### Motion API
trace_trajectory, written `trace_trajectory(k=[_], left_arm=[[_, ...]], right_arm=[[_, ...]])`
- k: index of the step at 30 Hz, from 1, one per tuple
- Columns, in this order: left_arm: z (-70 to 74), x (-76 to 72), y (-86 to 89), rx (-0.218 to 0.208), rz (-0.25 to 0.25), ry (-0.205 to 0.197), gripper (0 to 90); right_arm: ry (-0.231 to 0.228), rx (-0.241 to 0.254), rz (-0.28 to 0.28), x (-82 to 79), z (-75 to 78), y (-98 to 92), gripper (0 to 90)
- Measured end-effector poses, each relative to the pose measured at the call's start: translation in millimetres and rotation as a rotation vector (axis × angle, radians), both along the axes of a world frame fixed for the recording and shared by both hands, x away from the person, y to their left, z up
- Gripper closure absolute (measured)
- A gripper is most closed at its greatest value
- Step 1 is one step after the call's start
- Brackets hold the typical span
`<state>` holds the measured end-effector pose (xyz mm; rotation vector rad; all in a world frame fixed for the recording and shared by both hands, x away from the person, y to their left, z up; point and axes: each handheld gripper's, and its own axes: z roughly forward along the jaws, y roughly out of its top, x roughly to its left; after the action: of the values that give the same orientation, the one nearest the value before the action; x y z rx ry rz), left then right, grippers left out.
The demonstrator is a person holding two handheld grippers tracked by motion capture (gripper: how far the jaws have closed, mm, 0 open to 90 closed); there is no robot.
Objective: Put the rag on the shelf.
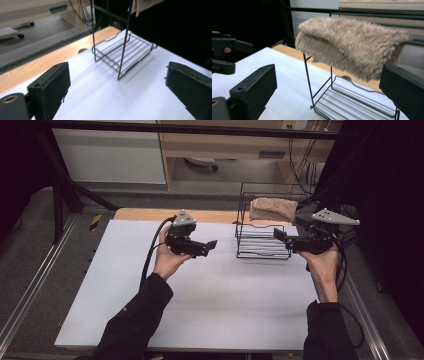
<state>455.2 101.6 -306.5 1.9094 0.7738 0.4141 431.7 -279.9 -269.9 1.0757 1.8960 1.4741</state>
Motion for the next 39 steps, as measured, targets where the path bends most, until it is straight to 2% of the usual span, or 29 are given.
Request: trace_trajectory(k=[4, 9, 17, 21, 27, 33, 36, 39], left_arm=[[-15.2, -8.9, 21.9, 0.009, 0.017, 0.013, 4.5], [-33.5, -20.0, 50.5, 0.029, 0.047, 0.029, 4.6], [-53.5, -39.0, 91.2, 0.037, 0.078, 0.043, 5.6], [-63.7, -49.3, 107.1, 0.058, 0.09, 0.047, 5.8], [-80.0, -63.2, 128.7, 0.048, 0.116, 0.066, 5.9], [-94.3, -74.5, 147.7, 0.058, 0.143, 0.09, 6.0], [-98.9, -79.4, 156.4, 0.047, 0.159, 0.097, 5.9], [-104.8, -84.6, 164.1, 0.058, 0.168, 0.1, 6.0]], right_arm=[[0.022, -0.009, 0.005, -5.3, -7.8, 0.3, 0.4], [0.032, 0.004, 0.013, -12.7, -20.6, 0.0, 0.3], [0.071, 0.001, 0.036, -21.9, -49.3, 4.4, 0.3], [0.087, -0.002, 0.056, -28.0, -63.0, 8.2, 0.3], [0.113, -0.014, 0.085, -37.5, -84.4, 13.8, 0.3], [0.14, -0.03, 0.115, -46.2, -105.7, 17.0, 0.3], [0.168, -0.044, 0.136, -49.0, -116.8, 18.4, 0.3], [0.208, -0.067, 0.16, -50.8, -126.5, 19.5, 0.3]])
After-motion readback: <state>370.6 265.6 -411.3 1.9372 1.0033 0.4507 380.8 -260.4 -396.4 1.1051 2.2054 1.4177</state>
